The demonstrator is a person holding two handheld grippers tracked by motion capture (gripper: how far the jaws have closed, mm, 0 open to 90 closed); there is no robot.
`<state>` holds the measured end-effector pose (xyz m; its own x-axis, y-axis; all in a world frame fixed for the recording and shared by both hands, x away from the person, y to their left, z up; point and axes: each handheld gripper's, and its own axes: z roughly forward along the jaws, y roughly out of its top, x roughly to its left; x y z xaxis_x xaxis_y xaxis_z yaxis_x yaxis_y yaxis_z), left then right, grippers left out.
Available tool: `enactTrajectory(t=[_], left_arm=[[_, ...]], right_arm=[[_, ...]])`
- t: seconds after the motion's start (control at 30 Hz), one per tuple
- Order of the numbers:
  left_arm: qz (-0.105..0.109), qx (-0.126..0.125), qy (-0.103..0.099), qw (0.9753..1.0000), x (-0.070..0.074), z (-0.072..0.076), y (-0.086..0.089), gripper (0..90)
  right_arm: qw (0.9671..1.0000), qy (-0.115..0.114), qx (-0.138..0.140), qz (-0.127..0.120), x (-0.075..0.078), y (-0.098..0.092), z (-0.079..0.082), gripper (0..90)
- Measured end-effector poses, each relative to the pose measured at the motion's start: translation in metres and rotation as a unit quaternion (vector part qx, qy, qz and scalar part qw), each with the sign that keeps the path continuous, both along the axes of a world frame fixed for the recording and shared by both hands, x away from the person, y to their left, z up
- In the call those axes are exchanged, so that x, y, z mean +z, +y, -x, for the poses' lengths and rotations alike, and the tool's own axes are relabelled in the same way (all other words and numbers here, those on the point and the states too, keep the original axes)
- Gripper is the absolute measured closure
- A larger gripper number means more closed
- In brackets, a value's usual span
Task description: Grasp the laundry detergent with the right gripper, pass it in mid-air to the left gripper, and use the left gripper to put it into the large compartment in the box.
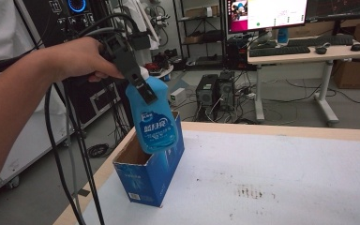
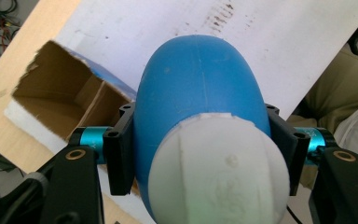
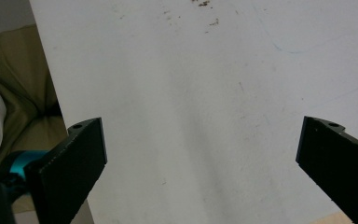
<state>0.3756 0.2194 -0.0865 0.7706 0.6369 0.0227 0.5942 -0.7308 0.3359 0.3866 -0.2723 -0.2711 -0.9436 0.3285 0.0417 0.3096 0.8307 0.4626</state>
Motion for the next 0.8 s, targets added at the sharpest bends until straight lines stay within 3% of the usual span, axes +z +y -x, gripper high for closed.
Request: enactTrajectory(t=[0.2, 0.37, 0.7, 0.8], left_arm=[[0.012, 0.017, -0.009, 0.9997, 0.006, 0.002, 0.026, 37.8], [-0.004, 0.014, -0.007, 0.9999, -0.001, -0.002, 0.041, 37.8], [-0.019, 0.017, -0.001, 0.9997, -0.031, -0.016, 0.061, 37.8], [-0.018, 0.018, 0.008, 0.9996, -0.047, -0.022, 0.067, 37.8]], right_arm=[[1.0000, -0.007, -0.001, -0.001, 0.001, 0.003, -0.003, 0.8], [1.0000, 0.000, 0.003, 0.001, 0.000, 0.005, -0.004, 0.8], [0.9999, 0.008, -0.002, 0.007, 0.001, 0.004, -0.006, 0.8], [0.9999, 0.011, -0.005, 0.007, 0.001, 0.005, -0.007, 0.8]])
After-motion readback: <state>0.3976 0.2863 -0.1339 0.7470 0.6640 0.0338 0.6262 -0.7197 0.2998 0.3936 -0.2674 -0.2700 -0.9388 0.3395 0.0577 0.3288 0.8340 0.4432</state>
